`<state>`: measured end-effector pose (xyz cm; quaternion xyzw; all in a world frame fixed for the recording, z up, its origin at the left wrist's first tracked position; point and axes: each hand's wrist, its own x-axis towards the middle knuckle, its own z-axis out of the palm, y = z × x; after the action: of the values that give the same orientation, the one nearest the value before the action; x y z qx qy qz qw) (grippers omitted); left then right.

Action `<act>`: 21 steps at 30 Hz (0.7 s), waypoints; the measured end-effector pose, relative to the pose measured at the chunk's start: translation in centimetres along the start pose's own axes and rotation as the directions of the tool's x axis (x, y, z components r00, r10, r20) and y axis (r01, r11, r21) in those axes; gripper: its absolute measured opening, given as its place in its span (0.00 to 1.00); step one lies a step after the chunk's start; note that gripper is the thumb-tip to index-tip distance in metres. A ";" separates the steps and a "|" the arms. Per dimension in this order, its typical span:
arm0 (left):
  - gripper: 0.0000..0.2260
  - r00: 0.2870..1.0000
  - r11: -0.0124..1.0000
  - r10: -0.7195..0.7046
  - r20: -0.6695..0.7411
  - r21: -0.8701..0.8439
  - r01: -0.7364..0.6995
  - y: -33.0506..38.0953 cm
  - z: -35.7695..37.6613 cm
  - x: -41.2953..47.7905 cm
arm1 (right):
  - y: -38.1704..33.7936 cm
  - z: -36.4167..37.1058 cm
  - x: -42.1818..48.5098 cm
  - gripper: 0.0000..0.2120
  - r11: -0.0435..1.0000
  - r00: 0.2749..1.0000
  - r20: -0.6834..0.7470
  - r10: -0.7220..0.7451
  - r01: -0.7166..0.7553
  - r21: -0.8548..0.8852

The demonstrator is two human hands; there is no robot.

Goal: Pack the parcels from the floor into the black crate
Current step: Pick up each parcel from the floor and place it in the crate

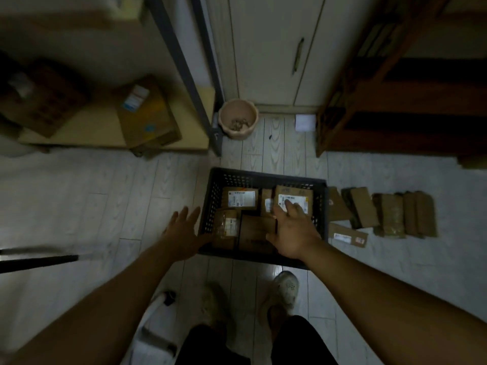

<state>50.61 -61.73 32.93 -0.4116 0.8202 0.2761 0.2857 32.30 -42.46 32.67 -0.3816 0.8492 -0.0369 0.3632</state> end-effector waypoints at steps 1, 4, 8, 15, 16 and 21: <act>0.40 1.000 1.000 -0.002 -0.026 -0.011 0.002 0.1 -0.7 -2.0 | 0.1 -1.1 -1.8 0.40 0.999 0.999 -0.036 -0.010 0.008 -0.037; 0.38 0.994 0.999 0.003 -0.111 -0.050 -0.008 0.7 -2.4 -7.6 | 0.5 -4.0 -6.7 0.39 0.996 0.988 -0.150 -0.017 0.003 -0.091; 0.38 0.980 0.997 0.079 -0.184 0.038 -0.073 3.2 -4.1 -13.2 | 1.4 -6.5 -13.3 0.40 0.987 0.959 -0.272 0.080 -0.115 -0.114; 0.39 0.891 0.924 0.380 -0.248 0.143 -0.354 11.5 -5.2 -20.8 | 5.4 -8.8 -26.5 0.38 0.954 0.875 -0.418 0.243 -0.295 -0.062; 0.40 0.874 0.905 0.424 -0.236 0.154 -0.398 12.8 -5.2 -21.7 | 6.1 -9.2 -28.3 0.38 0.947 0.855 -0.447 0.264 -0.317 -0.047; 0.39 0.788 0.824 0.560 -0.256 0.268 -0.498 19.9 -4.4 -25.9 | 11.3 -11.0 -35.7 0.37 0.913 0.759 -0.543 0.360 -0.407 0.035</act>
<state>45.90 -41.21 58.33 -0.1751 0.9602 0.1958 0.0954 34.03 -12.72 57.90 -0.1887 0.9771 -0.0312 0.0934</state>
